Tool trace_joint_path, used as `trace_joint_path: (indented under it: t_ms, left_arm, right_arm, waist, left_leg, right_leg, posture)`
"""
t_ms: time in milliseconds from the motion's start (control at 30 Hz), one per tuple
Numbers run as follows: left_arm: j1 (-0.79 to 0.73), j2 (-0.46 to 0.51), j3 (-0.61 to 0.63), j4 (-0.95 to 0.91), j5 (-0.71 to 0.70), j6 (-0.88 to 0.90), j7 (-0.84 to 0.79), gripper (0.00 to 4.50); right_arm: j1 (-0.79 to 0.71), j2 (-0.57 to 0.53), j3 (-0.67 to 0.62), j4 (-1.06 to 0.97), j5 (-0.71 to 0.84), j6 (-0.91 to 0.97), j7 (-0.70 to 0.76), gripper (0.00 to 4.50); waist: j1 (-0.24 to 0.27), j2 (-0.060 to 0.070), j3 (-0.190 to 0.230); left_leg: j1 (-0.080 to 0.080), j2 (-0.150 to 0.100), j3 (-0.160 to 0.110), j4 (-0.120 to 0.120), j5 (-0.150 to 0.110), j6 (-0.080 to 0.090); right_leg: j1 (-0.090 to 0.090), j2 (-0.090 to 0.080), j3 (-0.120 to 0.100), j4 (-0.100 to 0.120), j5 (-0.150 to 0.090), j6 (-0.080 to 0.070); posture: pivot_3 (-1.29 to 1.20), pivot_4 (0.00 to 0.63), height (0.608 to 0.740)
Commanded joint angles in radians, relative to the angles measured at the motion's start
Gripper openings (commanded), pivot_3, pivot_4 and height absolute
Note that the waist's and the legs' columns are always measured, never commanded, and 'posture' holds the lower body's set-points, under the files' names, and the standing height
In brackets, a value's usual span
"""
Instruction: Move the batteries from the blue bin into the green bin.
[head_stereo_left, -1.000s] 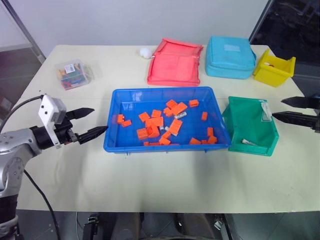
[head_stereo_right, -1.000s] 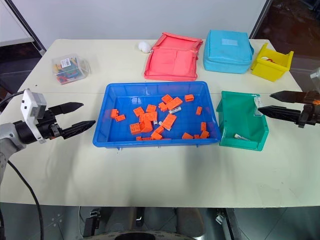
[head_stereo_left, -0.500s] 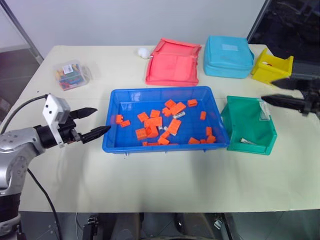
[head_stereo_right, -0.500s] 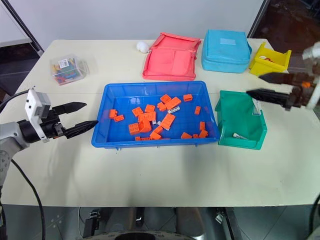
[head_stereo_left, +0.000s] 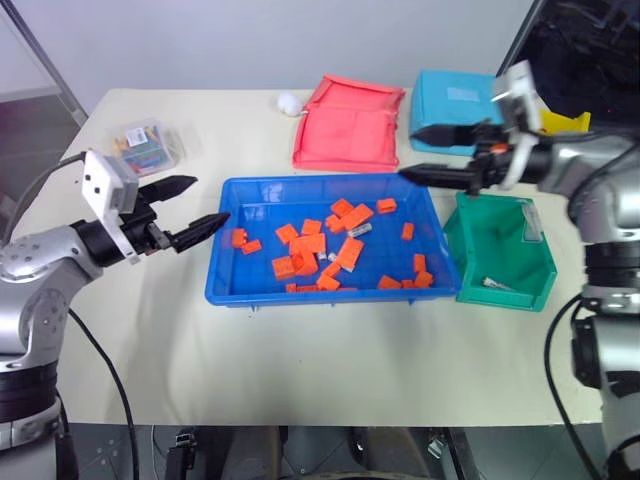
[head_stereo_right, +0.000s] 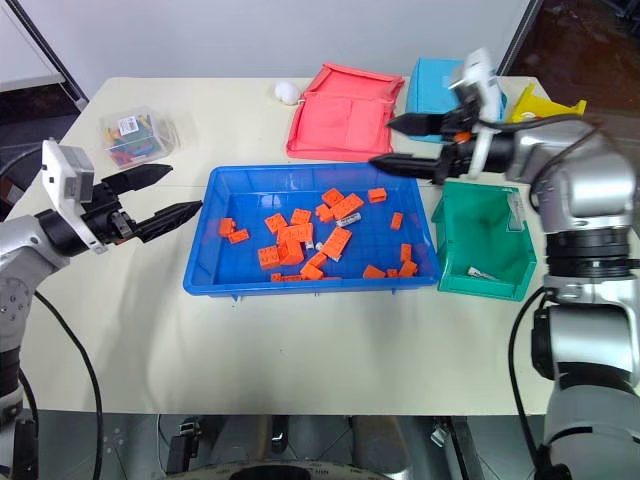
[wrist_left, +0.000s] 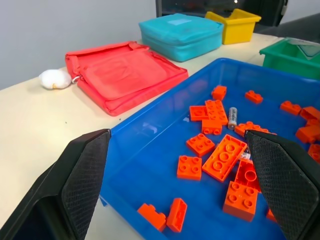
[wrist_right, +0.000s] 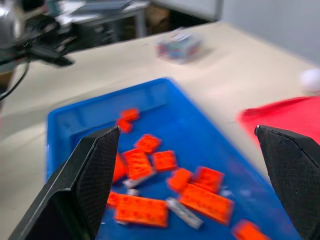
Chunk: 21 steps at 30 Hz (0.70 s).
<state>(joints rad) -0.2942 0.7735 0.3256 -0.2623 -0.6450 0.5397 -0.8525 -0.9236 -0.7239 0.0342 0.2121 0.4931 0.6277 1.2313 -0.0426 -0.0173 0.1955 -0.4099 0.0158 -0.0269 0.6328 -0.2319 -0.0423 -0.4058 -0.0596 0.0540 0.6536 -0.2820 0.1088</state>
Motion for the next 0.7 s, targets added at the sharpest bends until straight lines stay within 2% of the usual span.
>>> trace_joint_path:
  t_ms: [33, 233, 367, 700]
  left_arm:
    - [0.012, -0.014, 0.01, -0.049, -0.014, -0.006, 0.024, 4.5]
    - [0.046, -0.047, 0.011, -0.079, -0.003, -0.011, 0.064, 4.5]
    - [0.063, -0.076, 0.023, -0.112, -0.013, -0.002, 0.117, 4.5]
    - [0.115, -0.102, 0.04, -0.165, -0.03, -0.005, 0.18, 4.5]
  right_arm:
    - [0.015, 0.076, 0.049, -0.065, -0.033, -0.044, -0.039, 4.44]
    - [0.022, 0.229, 0.138, -0.007, -0.152, -0.141, -0.144, 4.44]
    - [0.0, 0.325, 0.227, 0.109, -0.281, -0.239, -0.217, 4.44]
    - [-0.04, 0.353, 0.303, 0.242, -0.391, -0.251, -0.145, 4.44]
  waist:
    - [0.0, 0.0, 0.0]
    - [-0.001, 0.0, 0.0]
    - [-0.001, -0.001, -0.001]
    - [-0.001, -0.001, -0.001]
  left_leg:
    - [0.0, 0.0, 0.0, 0.0, 0.0, 0.0]
    - [0.0, 0.0, 0.0, 0.002, 0.0, 0.0]
    - [0.0, 0.0, 0.0, 0.002, 0.0, 0.0]
    - [0.0, -0.001, -0.001, 0.001, 0.0, 0.0]
  right_leg:
    - [0.0, 0.0, 0.0, 0.0, 0.0, 0.0]
    - [0.0, 0.0, 0.0, 0.002, 0.0, 0.0]
    - [0.0, 0.0, 0.0, 0.002, 0.0, 0.0]
    - [0.0, -0.001, -0.001, 0.003, 0.0, 0.0]
  posture:
    - [0.0, 0.15, 0.74]
    - [0.0, 0.15, 0.74]
    - [0.0, 0.15, 0.74]
    - [0.0, 0.15, 0.74]
